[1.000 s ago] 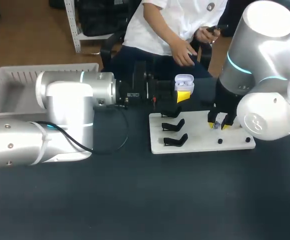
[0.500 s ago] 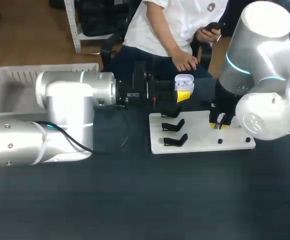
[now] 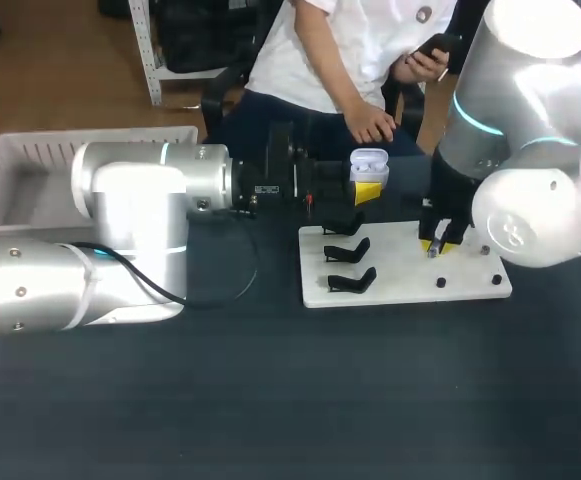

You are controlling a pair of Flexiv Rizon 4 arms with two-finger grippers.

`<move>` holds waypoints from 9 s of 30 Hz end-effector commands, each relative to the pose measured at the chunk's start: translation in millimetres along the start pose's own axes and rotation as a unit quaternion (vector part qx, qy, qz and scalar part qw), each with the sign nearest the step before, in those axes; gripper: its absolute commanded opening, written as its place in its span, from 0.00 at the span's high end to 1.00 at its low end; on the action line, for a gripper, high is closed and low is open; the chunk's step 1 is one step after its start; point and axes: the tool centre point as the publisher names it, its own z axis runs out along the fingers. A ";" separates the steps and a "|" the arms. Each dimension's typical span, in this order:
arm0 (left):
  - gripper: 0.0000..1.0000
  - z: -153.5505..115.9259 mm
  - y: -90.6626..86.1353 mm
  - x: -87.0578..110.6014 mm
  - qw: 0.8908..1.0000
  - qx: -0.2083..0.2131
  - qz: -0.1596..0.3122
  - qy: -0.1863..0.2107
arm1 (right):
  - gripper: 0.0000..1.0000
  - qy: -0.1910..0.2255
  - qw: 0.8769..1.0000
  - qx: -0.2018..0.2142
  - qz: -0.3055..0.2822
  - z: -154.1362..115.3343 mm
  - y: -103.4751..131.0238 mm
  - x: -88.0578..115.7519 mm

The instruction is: Pick up each earbud case from the left stands, insert the matching earbuds, close the lid, and place the case in the box.

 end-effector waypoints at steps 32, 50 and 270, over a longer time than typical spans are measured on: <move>1.00 0.7 1.5 -0.2 1.000 0.002 -0.001 0.001 | 1.00 -0.033 0.955 0.002 -0.295 -186.6 63.4 70.7; 1.00 0.7 1.5 -0.2 1.000 0.002 -0.001 0.001 | 1.00 -0.013 0.944 -0.010 -0.329 -177.5 82.9 56.4; 1.00 0.7 1.5 -0.2 1.000 0.002 -0.001 0.001 | 0.60 -0.037 0.955 0.010 -0.294 -113.4 92.3 -63.7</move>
